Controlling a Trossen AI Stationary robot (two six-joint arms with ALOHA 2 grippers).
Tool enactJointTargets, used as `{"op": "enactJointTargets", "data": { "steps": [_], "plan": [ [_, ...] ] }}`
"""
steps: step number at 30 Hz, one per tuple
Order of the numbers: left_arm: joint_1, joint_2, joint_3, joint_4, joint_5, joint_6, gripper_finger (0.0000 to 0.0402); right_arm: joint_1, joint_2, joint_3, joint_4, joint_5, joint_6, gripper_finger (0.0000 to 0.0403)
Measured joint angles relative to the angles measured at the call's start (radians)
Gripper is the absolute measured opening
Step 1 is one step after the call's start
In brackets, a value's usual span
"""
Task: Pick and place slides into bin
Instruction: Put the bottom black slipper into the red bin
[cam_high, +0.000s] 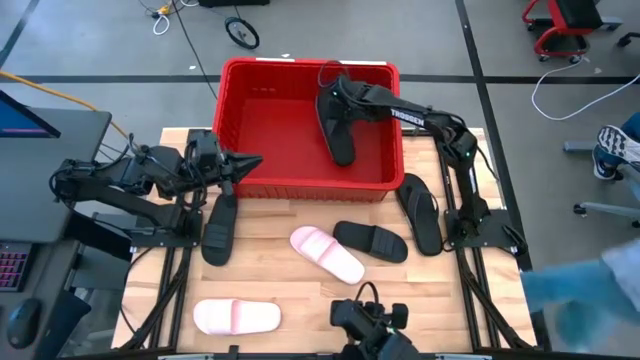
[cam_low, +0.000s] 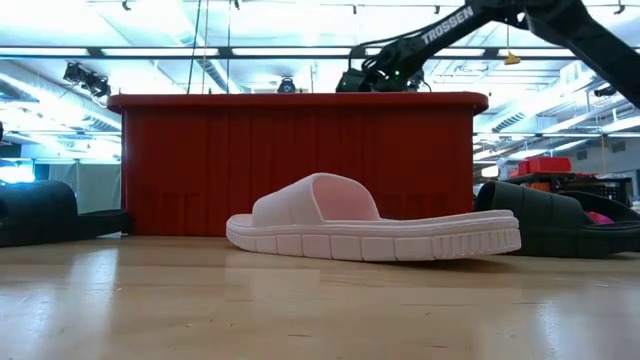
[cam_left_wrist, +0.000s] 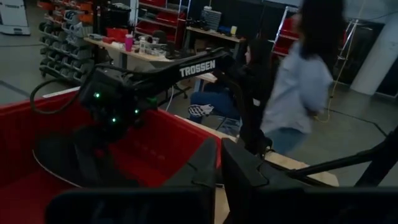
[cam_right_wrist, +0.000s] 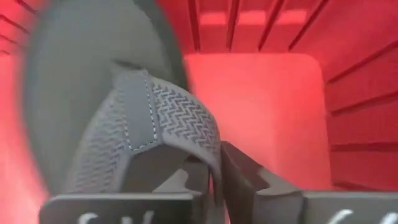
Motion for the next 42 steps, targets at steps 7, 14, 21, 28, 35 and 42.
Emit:
{"op": "enactJointTargets", "data": {
  "steps": [7,14,21,28,35,42],
  "plan": [
    [0.000,0.000,0.000,-0.030,0.000,-0.032,0.0034,-0.008,0.009,0.000,0.008,0.043,0.006,0.0096],
    [0.000,0.000,0.000,-0.031,0.001,-0.042,0.0023,-0.032,0.008,0.000,0.052,-0.075,0.032,0.0127],
    [0.000,0.000,0.000,-0.030,0.001,-0.134,0.0031,-0.002,0.008,0.000,0.023,-0.108,0.054,0.0150],
    [-0.009,0.000,0.000,-0.030,0.001,-0.198,0.0030,0.012,0.008,0.000,0.015,-0.139,0.052,0.0155],
    [-0.010,0.000,0.000,-0.029,0.001,-0.225,0.0021,0.021,0.004,0.000,-0.020,-0.182,0.045,0.0155],
    [-0.010,0.000,0.000,-0.029,0.003,-0.245,0.0030,0.025,-0.037,0.000,-0.062,-0.129,-0.016,0.0155]
  ]
}}
